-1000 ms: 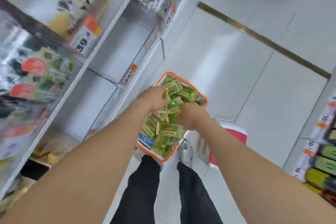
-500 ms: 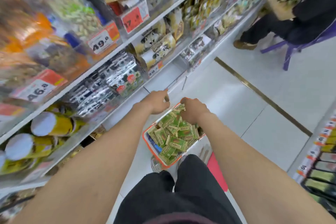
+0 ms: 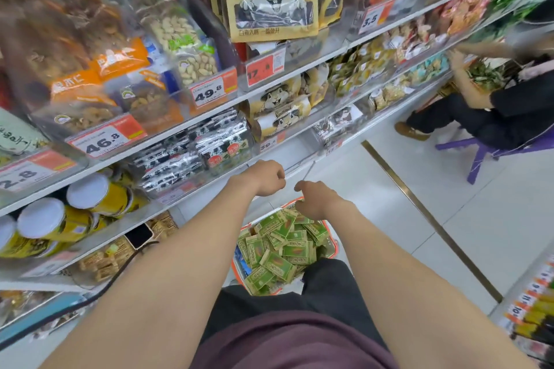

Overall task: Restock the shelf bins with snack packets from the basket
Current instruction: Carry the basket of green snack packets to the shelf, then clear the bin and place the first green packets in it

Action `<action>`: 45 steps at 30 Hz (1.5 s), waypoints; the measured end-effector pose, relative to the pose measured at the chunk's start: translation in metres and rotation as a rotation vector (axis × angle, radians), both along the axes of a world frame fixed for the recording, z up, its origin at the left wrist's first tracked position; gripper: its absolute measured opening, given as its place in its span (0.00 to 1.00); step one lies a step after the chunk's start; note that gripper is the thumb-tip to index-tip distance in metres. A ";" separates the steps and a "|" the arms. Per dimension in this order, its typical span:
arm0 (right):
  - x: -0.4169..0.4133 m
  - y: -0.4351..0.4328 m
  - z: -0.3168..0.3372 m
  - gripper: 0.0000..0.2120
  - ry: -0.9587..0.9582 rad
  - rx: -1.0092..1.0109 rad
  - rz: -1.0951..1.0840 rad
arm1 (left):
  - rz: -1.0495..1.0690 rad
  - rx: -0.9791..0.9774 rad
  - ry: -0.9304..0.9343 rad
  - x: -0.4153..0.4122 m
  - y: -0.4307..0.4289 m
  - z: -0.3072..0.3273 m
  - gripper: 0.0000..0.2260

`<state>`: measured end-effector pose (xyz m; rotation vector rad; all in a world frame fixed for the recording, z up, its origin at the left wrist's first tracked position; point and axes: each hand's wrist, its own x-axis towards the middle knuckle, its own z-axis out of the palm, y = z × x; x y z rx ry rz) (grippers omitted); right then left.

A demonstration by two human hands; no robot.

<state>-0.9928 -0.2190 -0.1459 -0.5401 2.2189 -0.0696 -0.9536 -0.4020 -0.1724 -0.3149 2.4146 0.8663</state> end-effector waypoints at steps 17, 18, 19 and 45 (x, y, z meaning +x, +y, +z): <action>-0.087 -0.011 -0.238 0.21 0.053 -0.135 0.800 | 0.554 0.034 -0.183 0.020 0.036 -0.203 0.10; -0.086 -0.010 -0.262 0.19 0.099 -0.139 0.859 | 0.553 0.033 -0.198 0.028 0.044 -0.232 0.10; -0.085 -0.008 -0.288 0.17 0.145 -0.139 0.911 | 0.560 0.031 -0.206 0.036 0.051 -0.262 0.11; -0.051 -0.039 -0.636 0.18 0.294 -0.373 1.093 | 0.719 -0.495 0.318 0.095 0.105 -0.637 0.24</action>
